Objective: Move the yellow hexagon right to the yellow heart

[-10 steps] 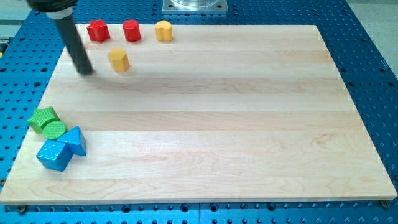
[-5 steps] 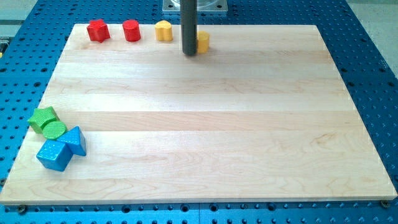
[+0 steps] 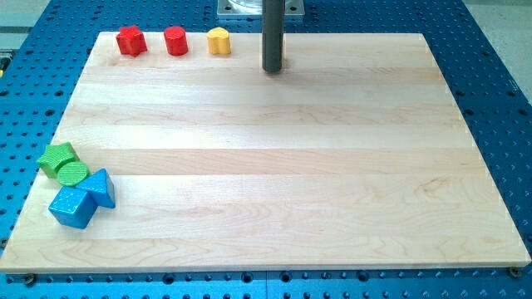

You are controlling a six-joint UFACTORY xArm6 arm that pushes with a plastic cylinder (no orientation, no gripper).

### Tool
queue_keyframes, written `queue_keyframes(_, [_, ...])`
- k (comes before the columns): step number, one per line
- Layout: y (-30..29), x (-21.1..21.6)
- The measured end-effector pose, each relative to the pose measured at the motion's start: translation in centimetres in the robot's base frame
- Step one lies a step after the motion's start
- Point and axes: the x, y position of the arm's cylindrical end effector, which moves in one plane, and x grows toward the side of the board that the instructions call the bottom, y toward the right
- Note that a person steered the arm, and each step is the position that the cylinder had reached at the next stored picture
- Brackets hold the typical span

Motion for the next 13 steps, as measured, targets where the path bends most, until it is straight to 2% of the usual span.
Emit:
queue_keyframes(1, [0.2,-2.9])
queue_keyframes(2, [4.8,-1.4])
queue_keyframes(3, [6.4,-5.0])
queue_keyframes(4, [5.5,-6.6])
queue_keyframes(6, [4.1,-6.1])
queue_keyframes(7, [2.4,-4.2])
queue_keyframes(8, [2.9,0.4])
queue_keyframes(9, [4.1,12.6])
queue_keyframes(10, [-2.5,24.8])
queue_keyframes(11, [-9.2,29.2])
queue_keyframes(12, [-16.1,31.8])
queue_keyframes(13, [-22.7,32.0])
